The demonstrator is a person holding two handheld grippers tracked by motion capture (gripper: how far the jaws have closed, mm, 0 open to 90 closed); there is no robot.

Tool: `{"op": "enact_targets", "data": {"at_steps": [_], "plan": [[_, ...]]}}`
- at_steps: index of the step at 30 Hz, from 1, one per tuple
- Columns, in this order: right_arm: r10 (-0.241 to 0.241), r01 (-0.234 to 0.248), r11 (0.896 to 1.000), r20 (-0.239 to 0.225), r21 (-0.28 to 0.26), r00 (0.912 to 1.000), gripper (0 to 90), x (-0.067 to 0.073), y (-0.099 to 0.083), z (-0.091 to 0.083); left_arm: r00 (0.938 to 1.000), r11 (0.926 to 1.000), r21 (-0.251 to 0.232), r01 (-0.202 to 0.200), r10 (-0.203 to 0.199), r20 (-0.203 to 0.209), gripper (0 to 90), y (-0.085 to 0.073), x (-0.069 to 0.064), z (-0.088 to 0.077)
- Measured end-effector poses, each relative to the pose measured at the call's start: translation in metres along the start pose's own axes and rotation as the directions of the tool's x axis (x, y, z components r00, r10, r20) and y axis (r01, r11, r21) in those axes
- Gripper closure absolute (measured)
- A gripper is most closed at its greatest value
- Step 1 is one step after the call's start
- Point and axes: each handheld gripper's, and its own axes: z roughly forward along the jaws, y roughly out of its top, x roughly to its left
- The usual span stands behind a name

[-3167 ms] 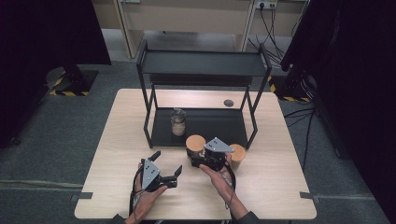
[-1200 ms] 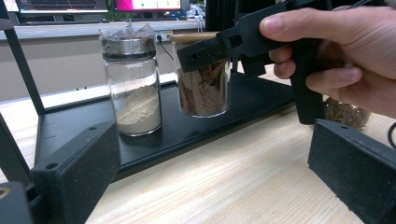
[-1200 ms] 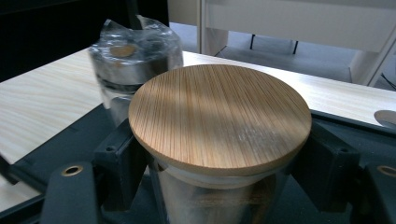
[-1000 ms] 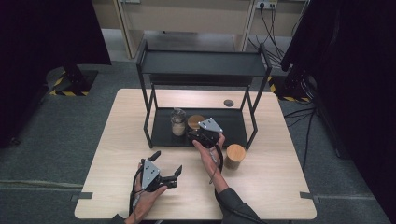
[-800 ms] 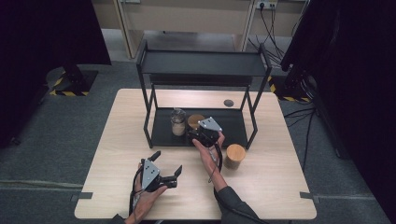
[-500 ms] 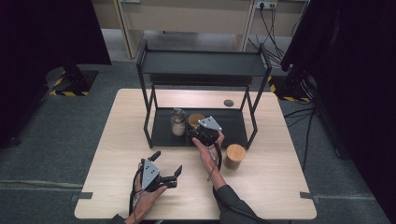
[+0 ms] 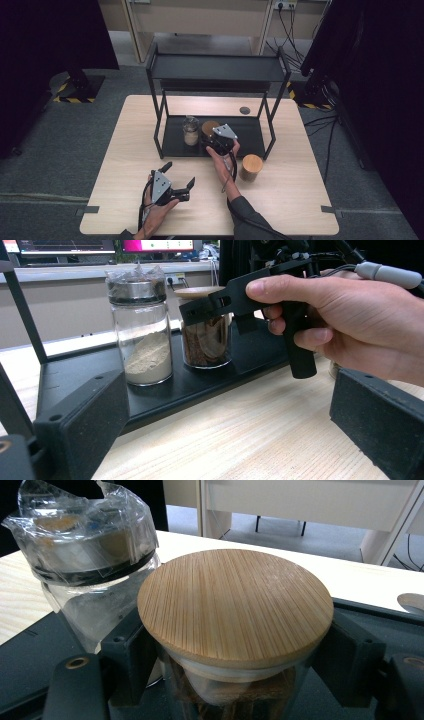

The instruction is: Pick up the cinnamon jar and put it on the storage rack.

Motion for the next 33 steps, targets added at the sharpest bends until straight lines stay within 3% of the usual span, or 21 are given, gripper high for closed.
{"op": "enact_targets", "data": {"at_steps": [16,24,33], "plan": [[-0.013,0.013,1.0,0.003,0.0,0.9999,25.3,0.0,-0.003,0.002,1.0,1.0,0.0,-0.001,0.001,-0.001,2.0,0.0,0.0,0.0],[0.026,-0.026,1.0,-0.006,0.011,0.9997,12.1,-0.001,0.002,-0.002,1.0,1.0,-0.001,0.0,0.0,-0.001,2.0,0.0,0.0,0.0],[0.044,-0.044,0.999,-0.008,0.026,0.999,4.8,0.001,0.003,-0.009,1.0,1.0,0.0,0.0,0.0,-0.001,2.0,0.0,0.0,0.0]]}}
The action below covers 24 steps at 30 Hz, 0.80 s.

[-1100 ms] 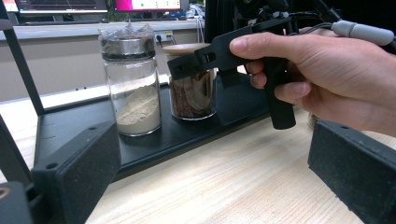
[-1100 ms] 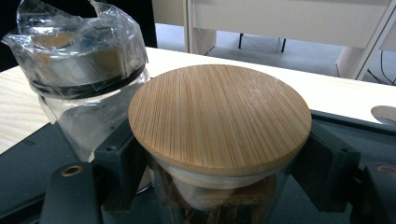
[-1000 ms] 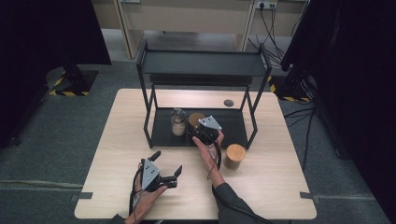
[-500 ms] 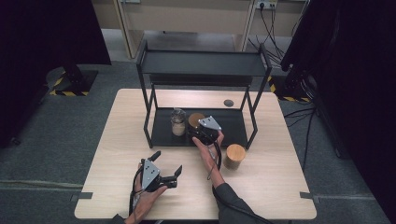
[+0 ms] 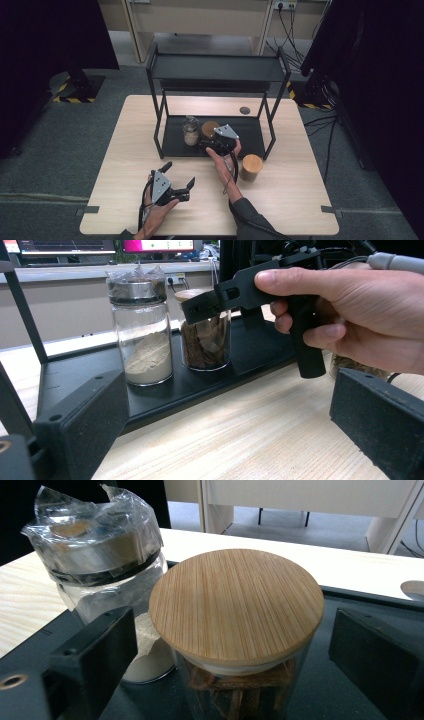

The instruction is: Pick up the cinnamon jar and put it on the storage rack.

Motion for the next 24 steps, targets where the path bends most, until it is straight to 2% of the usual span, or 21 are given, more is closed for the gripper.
{"op": "enact_targets", "data": {"at_steps": [10,16,24], "plan": [[-0.016,0.016,1.0,-0.018,-0.005,0.9997,4.7,0.005,0.002,-0.009,1.0,1.0,-0.001,0.0,0.0,0.0,2.0,0.0,0.0,0.0],[-0.018,0.018,1.0,-0.023,-0.009,0.9996,4.6,0.003,0.003,-0.015,1.0,1.0,-0.001,-0.001,0.001,0.0,2.0,0.0,0.0,0.0],[-0.021,0.02,0.999,-0.05,-0.027,0.9985,4.6,0.006,0.002,-0.026,1.0,1.0,-0.001,-0.001,0.001,-0.001,2.0,0.0,0.0,0.0]]}}
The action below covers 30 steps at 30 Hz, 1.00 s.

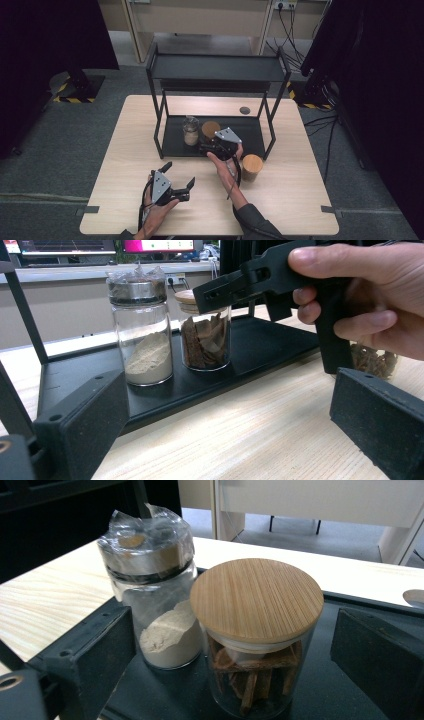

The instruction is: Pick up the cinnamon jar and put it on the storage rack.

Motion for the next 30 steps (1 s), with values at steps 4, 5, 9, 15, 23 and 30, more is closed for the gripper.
{"op": "enact_targets", "data": {"at_steps": [4,5,9,15,23,30], "plan": [[0.005,-0.006,1.0,-0.022,-0.012,0.9997,4.7,0.002,0.0,-0.006,1.0,1.0,0.0,0.0,0.0,0.0,2.0,0.0,0.0,0.0],[0.003,-0.003,1.0,-0.027,-0.013,0.9996,4.6,0.003,0.0,-0.008,1.0,1.0,0.0,0.0,0.0,0.0,2.0,0.0,0.0,0.0],[-0.001,0.0,1.0,-0.043,-0.02,0.9991,4.6,0.006,0.0,-0.012,1.0,1.0,0.0,-0.001,0.001,-0.001,2.0,0.0,0.0,0.0],[-0.006,0.005,1.0,-0.06,-0.028,0.9982,4.7,0.007,-0.003,-0.02,1.0,1.0,0.0,0.0,0.0,-0.001,2.0,0.0,0.0,0.0],[-0.01,0.008,0.999,-0.074,-0.031,0.9972,4.7,0.004,-0.01,-0.03,1.0,1.0,0.0,0.0,0.0,-0.001,2.0,0.0,0.0,0.0],[-0.015,0.012,0.999,-0.089,-0.034,0.9959,4.6,0.004,-0.015,-0.038,1.0,1.0,0.0,0.001,-0.001,-0.001,2.0,0.0,0.0,0.0]]}}
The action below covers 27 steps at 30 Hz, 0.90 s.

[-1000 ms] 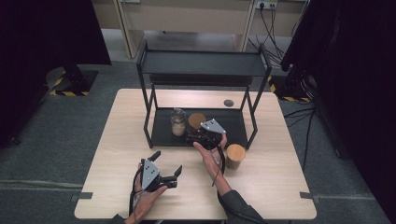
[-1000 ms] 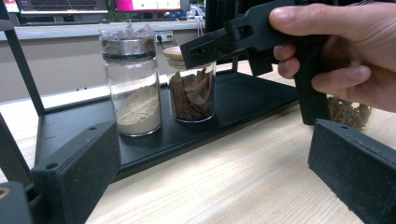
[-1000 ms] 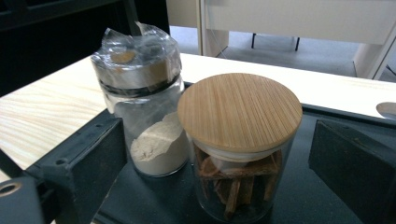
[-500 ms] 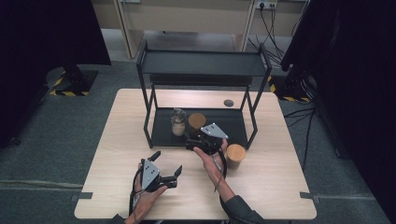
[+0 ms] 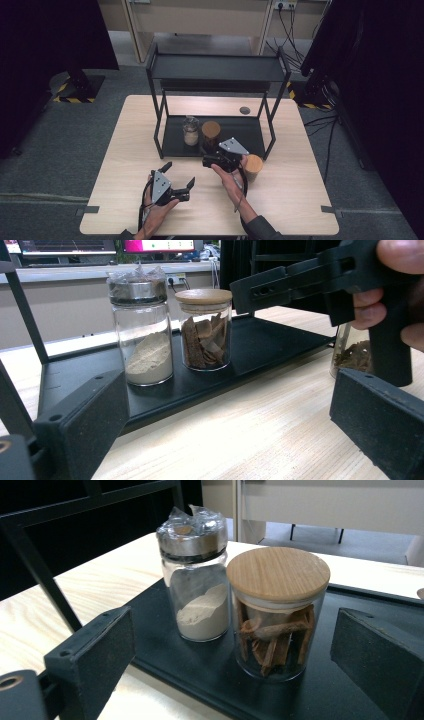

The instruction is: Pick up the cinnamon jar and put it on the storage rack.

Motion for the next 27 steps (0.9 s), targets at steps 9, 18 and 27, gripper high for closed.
{"op": "enact_targets", "data": {"at_steps": [9,18,27], "plan": [[-0.012,0.012,1.0,-0.026,-0.011,0.9996,4.7,0.005,-0.005,-0.009,1.0,1.0,0.0,0.001,-0.001,0.0,2.0,0.0,0.0,0.0],[-0.022,0.022,1.0,-0.036,-0.008,0.9991,4.7,0.005,-0.014,-0.015,1.0,1.0,0.001,0.004,-0.004,0.001,2.0,0.0,0.001,0.0],[-0.026,0.025,1.0,-0.046,-0.01,0.9986,4.8,0.007,-0.019,-0.019,1.0,1.0,0.0,0.003,-0.003,0.001,2.0,0.0,0.0,0.0]]}}
